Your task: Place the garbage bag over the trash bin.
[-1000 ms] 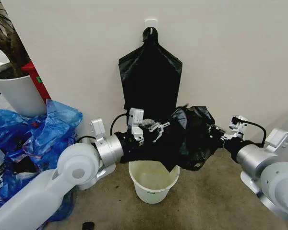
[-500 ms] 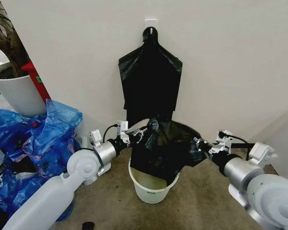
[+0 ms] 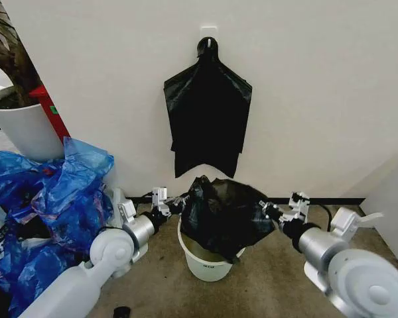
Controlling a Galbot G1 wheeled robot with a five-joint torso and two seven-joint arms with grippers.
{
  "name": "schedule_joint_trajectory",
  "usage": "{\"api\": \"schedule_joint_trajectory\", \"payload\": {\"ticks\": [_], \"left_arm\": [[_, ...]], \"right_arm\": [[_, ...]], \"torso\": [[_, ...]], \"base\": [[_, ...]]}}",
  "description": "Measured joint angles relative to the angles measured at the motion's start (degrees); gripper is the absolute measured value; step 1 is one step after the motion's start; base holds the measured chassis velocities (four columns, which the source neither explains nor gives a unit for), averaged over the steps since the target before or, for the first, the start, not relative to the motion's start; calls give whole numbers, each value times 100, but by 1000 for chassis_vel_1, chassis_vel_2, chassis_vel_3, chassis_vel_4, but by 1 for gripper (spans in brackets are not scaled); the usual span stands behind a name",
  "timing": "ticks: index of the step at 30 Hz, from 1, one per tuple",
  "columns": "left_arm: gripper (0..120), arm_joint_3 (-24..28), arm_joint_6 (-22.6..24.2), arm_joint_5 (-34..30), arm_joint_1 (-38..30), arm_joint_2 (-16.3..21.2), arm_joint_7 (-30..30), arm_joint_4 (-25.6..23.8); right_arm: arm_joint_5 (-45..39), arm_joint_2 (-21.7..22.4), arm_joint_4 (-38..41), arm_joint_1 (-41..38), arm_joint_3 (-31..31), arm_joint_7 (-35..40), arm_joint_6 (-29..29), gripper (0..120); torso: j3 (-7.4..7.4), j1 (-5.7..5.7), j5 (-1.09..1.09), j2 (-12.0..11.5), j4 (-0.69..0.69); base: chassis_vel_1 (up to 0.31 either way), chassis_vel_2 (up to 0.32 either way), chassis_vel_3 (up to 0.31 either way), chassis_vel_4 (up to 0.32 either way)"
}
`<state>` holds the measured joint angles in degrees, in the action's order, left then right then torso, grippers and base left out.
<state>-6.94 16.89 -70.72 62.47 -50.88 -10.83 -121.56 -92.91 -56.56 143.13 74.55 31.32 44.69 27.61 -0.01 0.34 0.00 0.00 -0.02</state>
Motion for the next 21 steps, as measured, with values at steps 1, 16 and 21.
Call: {"api": "schedule_joint_trajectory", "payload": {"ticks": [1, 16, 21], "left_arm": [[0, 5, 50, -37, -7, 4, -229, -94], [0, 67, 263, 266, 223, -101, -1179, 22], [0, -30, 751, -281, 289, 383, -1756, -1129]], "right_arm": [[-80, 39, 6, -65, 2, 41, -3, 0], [180, -437, -625, 51, -452, -38, 67, 0], [-851, -53, -164, -164, -286, 938, -158, 0]], "torso": [[0, 0, 1, 0, 0], [1, 0, -1, -1, -1], [1, 0, 0, 0, 0]], "base": [[0, 0, 0, 0], [0, 0, 0, 0], [0, 0, 0, 0]]}}
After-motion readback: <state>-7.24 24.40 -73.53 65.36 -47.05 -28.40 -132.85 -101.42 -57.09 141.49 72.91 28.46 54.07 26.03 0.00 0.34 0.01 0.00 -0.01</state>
